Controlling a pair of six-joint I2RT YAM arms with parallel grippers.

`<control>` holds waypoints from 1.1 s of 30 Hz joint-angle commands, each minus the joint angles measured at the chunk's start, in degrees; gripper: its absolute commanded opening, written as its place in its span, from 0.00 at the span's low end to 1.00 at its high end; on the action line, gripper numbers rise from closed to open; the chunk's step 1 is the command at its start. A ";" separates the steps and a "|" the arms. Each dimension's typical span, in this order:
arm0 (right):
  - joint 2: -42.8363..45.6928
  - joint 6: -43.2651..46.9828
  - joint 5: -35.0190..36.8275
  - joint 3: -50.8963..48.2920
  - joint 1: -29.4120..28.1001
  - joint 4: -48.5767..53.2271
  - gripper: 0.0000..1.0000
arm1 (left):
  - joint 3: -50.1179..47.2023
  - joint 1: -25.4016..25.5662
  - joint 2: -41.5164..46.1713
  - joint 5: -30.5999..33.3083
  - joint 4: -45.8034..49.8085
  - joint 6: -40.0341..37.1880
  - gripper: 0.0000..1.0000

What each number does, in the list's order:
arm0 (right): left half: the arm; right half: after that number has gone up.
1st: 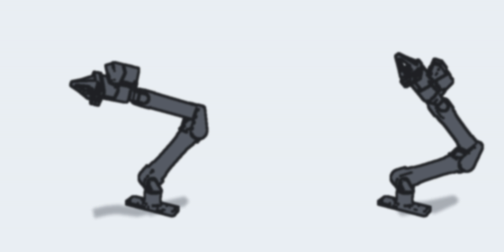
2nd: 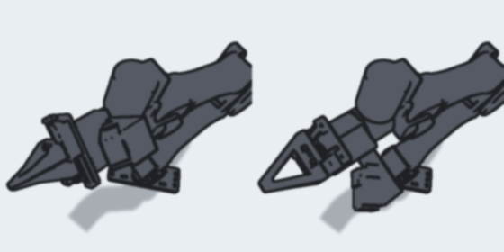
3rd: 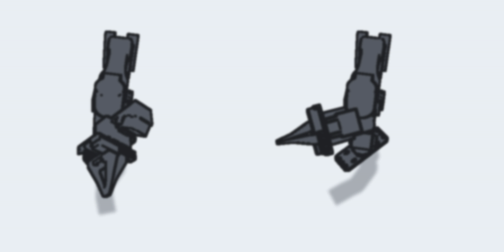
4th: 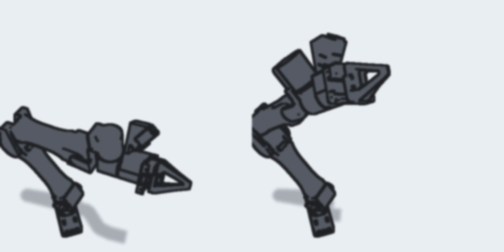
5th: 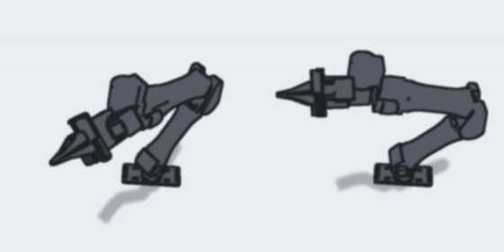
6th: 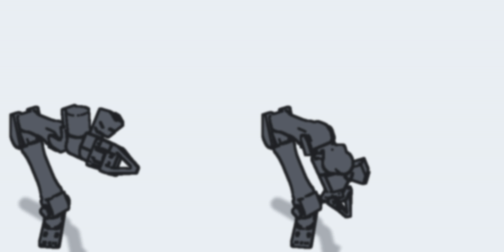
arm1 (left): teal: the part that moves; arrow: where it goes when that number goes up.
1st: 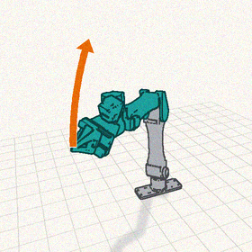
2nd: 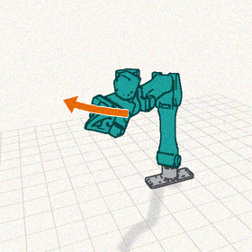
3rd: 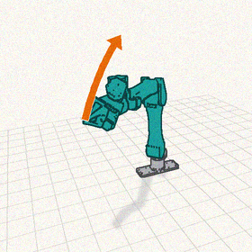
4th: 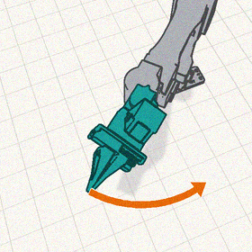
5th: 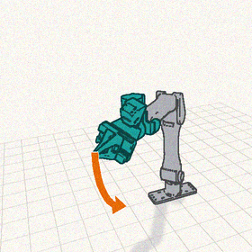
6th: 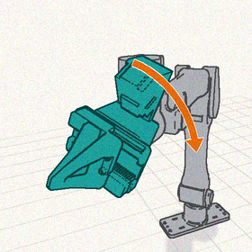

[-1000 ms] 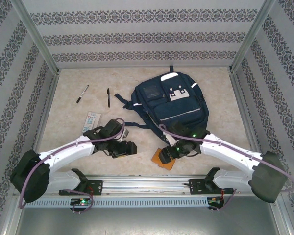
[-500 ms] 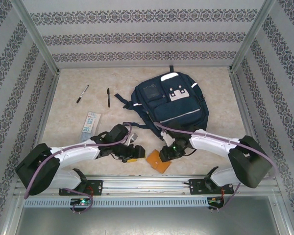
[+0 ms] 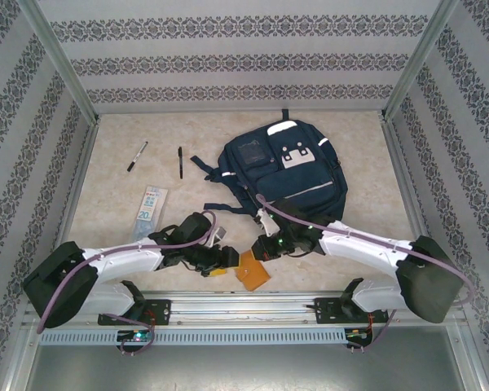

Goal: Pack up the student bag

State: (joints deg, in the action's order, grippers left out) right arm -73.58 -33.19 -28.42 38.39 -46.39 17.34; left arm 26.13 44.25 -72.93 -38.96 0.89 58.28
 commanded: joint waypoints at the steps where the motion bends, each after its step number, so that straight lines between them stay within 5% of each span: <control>1: 1.20 -1.80 1.70 0.11 -0.45 -0.88 0.16 | 0.69 0.57 -0.19 3.35 0.58 -0.14 0.66; 4: -0.58 2.20 5.26 -0.45 -0.53 5.44 0.42 | -0.65 0.71 -2.40 1.73 -4.36 4.16 0.62; 10: -7.17 4.01 2.74 -2.99 -2.41 2.94 0.50 | -0.76 2.81 -5.37 3.02 -8.62 6.33 0.52; 14: -14.89 4.84 -0.41 -1.08 -4.12 0.10 0.42 | 0.64 3.47 -10.90 3.09 -12.06 6.92 0.47; 17: -16.82 3.63 -5.14 -0.60 -4.29 -4.27 0.09 | -0.82 3.57 -14.56 2.82 -17.68 9.62 0.31; 20: -13.88 2.04 -6.81 -1.04 -4.32 -6.99 0.00 | -2.84 3.65 -15.73 1.12 -26.27 12.14 0.26; 26: -2.81 0.82 -5.86 -1.19 -1.80 -4.77 0.00 | -3.65 3.15 -8.50 1.74 -27.22 10.46 0.43; 33: 15.24 0.80 -2.46 -2.31 6.99 -0.61 0.00 | 3.08 0.67 12.21 10.04 -3.27 -5.74 0.62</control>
State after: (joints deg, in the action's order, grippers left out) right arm -64.23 -31.81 -31.75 35.88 -42.50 16.95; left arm 25.15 45.89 -67.33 -33.52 -10.24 61.91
